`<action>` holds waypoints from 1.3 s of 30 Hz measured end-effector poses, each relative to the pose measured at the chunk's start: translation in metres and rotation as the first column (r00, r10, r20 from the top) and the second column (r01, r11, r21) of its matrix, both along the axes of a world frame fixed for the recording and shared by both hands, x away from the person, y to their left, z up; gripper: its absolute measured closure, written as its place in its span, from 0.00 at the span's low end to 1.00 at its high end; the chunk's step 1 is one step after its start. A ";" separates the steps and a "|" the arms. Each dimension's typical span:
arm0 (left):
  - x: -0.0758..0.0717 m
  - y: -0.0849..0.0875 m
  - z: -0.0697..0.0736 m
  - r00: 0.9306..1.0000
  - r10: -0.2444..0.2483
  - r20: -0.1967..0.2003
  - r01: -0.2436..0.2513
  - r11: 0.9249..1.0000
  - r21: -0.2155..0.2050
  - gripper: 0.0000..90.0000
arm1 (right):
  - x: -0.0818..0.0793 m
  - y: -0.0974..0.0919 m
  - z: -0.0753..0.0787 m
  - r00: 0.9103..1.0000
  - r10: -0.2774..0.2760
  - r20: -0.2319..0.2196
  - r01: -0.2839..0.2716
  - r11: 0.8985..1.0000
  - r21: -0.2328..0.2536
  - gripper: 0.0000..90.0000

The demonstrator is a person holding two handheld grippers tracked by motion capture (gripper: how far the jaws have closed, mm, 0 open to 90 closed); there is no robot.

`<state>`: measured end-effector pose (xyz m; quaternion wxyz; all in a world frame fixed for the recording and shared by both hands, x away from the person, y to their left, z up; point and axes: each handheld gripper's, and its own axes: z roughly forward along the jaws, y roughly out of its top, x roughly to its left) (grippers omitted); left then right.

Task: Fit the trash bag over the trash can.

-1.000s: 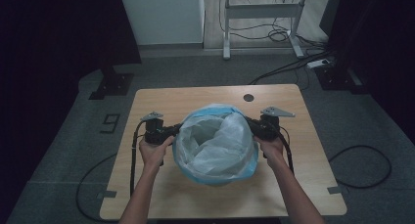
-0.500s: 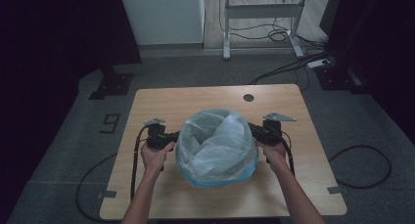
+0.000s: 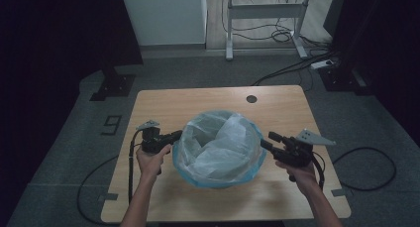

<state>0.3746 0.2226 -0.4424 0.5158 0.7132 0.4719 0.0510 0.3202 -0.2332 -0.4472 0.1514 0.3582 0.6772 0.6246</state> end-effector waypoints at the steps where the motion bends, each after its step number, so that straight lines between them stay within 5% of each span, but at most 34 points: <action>1: -0.001 0.000 0.000 1.000 0.002 0.005 -0.002 1.000 0.000 0.95 | -0.006 0.000 -0.002 1.000 0.022 0.015 -0.022 1.000 -0.005 0.45; 5: -0.001 0.000 0.000 1.000 0.003 0.008 -0.003 1.000 -0.006 0.94 | -0.020 0.004 -0.004 0.992 0.111 0.062 -0.109 0.994 -0.032 0.36; 11: -0.001 -0.001 0.000 1.000 -0.001 0.011 0.001 1.000 -0.012 0.94 | -0.009 0.015 -0.006 0.977 0.203 0.059 -0.199 0.978 -0.066 0.29; 16: -0.001 -0.001 -0.001 1.000 -0.002 0.011 0.002 1.000 -0.014 0.94 | -0.003 0.019 -0.008 0.965 0.257 0.061 -0.254 0.966 -0.054 0.33; 23: -0.001 -0.002 -0.001 1.000 -0.005 0.013 0.005 1.000 -0.020 0.95 | -0.002 0.020 -0.013 0.950 0.305 0.068 -0.302 0.952 -0.051 0.64; 39: -0.001 -0.005 -0.003 1.000 -0.014 0.015 0.015 0.999 -0.030 0.95 | 0.000 0.021 -0.016 0.941 0.327 0.085 -0.324 0.945 -0.042 0.99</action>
